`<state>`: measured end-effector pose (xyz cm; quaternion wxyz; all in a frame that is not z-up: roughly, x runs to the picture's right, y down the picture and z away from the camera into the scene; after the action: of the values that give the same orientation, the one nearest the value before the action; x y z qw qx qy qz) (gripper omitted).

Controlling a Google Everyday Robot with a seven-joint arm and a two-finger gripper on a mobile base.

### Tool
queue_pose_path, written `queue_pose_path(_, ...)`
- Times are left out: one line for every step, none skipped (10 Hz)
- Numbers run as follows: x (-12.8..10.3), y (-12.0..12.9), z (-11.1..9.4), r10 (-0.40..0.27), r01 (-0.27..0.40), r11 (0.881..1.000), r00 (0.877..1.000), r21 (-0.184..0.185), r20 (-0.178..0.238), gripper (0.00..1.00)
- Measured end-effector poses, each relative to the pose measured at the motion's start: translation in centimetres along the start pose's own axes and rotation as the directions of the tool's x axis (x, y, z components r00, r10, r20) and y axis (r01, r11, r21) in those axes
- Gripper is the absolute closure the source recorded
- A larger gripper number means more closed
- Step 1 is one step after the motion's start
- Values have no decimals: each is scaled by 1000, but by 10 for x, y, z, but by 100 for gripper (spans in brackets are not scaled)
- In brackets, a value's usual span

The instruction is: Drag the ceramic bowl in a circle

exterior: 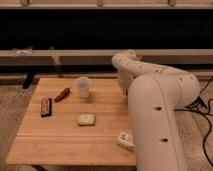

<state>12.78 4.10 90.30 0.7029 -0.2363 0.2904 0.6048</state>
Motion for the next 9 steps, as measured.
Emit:
queue_pose_path(12,10,-1,-3,3,1000,1000,-10,-5,100)
queue_pose_path(27,21,-3,-10,10,1000,1000,-18,-12,100)
queue_pose_path(44,37,-5,-18,17,999,1000,-34,-18,100)
queue_pose_path(56,50,-7,-27,26,999,999,-47,-25,100)
queue_pose_path(63,64,-10,-39,38,997,999,-67,-26,100)
queue_pose_path(67,81,-14,-56,54,995,998,-89,-24,100)
queue_pose_path(65,100,-19,-79,76,990,997,-118,-20,100)
queue_pose_path(59,116,-24,-106,103,984,994,-143,-13,100)
queue_pose_path(53,129,-27,-133,129,979,991,-161,-9,100)
